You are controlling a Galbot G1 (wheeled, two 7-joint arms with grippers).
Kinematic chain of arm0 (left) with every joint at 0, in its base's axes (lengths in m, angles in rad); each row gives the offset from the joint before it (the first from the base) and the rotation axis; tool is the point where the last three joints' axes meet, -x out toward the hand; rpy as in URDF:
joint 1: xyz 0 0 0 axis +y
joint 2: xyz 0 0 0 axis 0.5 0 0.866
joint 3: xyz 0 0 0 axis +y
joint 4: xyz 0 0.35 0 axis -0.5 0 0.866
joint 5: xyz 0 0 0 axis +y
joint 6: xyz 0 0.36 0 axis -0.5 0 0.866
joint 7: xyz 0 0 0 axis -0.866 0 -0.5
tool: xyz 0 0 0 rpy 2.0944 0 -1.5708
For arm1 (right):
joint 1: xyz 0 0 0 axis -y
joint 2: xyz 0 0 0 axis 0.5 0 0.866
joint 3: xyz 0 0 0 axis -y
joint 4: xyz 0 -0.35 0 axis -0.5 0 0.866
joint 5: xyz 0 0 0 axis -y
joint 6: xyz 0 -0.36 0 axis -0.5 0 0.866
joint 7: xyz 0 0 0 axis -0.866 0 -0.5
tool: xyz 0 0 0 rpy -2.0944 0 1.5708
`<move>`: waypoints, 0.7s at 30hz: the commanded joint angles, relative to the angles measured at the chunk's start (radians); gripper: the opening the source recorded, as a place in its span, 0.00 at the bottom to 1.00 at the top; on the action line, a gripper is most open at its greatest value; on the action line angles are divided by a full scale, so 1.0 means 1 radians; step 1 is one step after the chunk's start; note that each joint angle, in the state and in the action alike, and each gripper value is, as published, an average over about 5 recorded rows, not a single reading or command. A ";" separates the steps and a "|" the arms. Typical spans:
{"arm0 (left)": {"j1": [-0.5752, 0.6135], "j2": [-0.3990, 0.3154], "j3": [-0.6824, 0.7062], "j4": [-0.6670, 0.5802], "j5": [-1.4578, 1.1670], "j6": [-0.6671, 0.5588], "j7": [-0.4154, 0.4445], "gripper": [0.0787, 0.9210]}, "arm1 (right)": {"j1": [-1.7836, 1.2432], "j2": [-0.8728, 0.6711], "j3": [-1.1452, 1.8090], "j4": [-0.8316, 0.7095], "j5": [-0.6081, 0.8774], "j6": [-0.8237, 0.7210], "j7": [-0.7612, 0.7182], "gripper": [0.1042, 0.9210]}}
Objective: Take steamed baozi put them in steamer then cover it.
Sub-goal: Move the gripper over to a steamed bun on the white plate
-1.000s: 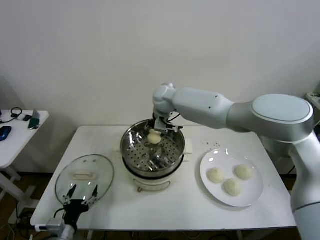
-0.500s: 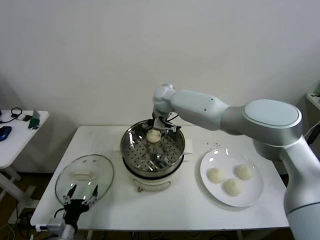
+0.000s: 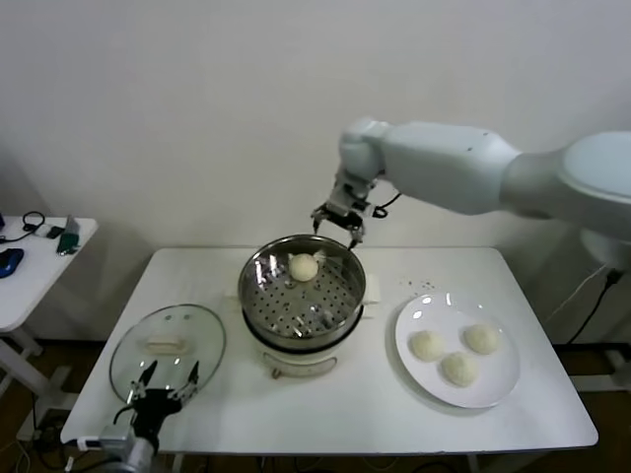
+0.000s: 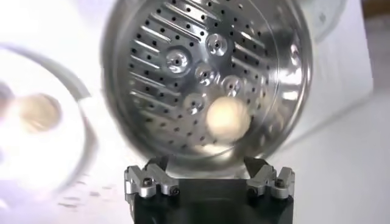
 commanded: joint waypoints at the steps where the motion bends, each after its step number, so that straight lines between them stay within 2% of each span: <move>1: -0.003 -0.003 0.000 -0.007 -0.002 0.001 0.001 0.88 | 0.238 -0.344 -0.343 0.364 0.392 -0.374 0.050 0.88; 5: -0.004 -0.011 0.000 -0.015 -0.003 0.002 0.001 0.88 | 0.194 -0.447 -0.347 0.461 0.427 -0.468 0.154 0.88; 9: -0.003 -0.020 -0.001 -0.021 -0.003 0.001 0.000 0.88 | 0.073 -0.504 -0.276 0.489 0.410 -0.528 0.234 0.88; 15: 0.004 -0.026 -0.006 -0.019 -0.003 -0.004 0.000 0.88 | -0.139 -0.498 -0.127 0.427 0.188 -0.537 0.262 0.88; 21: 0.013 -0.035 -0.013 -0.025 -0.003 -0.006 0.001 0.88 | -0.299 -0.449 -0.025 0.329 0.063 -0.551 0.280 0.88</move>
